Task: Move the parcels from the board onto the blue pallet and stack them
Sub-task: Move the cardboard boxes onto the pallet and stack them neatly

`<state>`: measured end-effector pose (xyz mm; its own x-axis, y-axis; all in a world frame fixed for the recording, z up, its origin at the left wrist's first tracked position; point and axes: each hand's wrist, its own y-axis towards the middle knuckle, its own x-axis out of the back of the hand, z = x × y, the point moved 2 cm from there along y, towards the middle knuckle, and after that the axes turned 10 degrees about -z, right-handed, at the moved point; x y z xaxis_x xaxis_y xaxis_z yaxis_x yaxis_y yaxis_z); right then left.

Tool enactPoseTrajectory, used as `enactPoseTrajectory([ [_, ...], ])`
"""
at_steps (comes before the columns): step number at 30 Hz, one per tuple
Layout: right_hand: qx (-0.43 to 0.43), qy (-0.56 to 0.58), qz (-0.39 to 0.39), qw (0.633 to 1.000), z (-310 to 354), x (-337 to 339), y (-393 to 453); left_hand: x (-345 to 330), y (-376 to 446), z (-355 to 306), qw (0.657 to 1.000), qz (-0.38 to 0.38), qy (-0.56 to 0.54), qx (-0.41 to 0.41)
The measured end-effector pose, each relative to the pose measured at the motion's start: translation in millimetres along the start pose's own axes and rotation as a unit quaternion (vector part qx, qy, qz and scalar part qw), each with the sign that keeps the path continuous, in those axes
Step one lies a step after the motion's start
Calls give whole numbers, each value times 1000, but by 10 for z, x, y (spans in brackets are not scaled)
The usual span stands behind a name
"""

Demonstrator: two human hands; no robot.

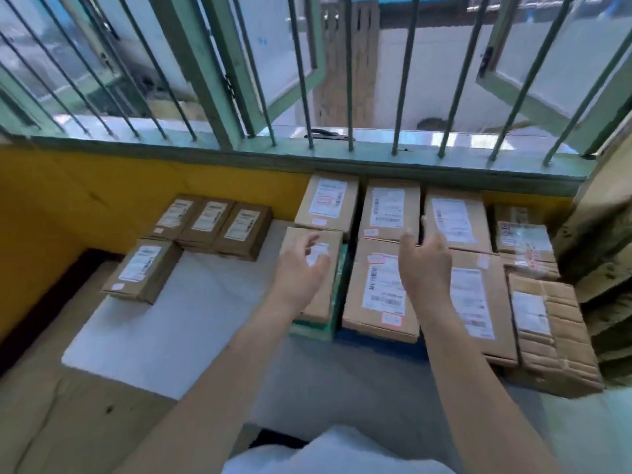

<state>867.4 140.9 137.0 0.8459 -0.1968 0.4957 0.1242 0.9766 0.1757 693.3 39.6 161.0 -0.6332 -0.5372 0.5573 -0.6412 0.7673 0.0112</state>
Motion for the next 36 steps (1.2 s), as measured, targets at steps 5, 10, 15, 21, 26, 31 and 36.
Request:
enactPoseTrajectory([
  [5, 50, 51, 148, 986, 938, -1172, -456, 1029, 375, 849, 988, -112, 82, 63],
  [10, 101, 5, 246, 964, 1548, -2505, -950, 1888, 798, 2049, 973, -141, 65, 170],
  [15, 115, -69, 332, 934, 1897, -4058, -1500, 2670, 1217, 3320, 954, -145, 41, 261],
  [21, 100, -184, 426, 880, 1985, -5589, -1914, 3386, 1702, 4450, 925, -122, 87, 349],
  [26, 96, -254, 427, 863, 1904, -6345, -1969, 3643, 2165, 5107, 912, -104, 86, 388],
  [31, 61, -254, 396, 880, 1800, -6703, -1931, 3610, 2419, 5399, 895, -84, -25, 437],
  [36, 74, -262, 347, 897, 1765, -6745, -1971, 3532, 2429, 5475, 833, -89, -218, 500],
])
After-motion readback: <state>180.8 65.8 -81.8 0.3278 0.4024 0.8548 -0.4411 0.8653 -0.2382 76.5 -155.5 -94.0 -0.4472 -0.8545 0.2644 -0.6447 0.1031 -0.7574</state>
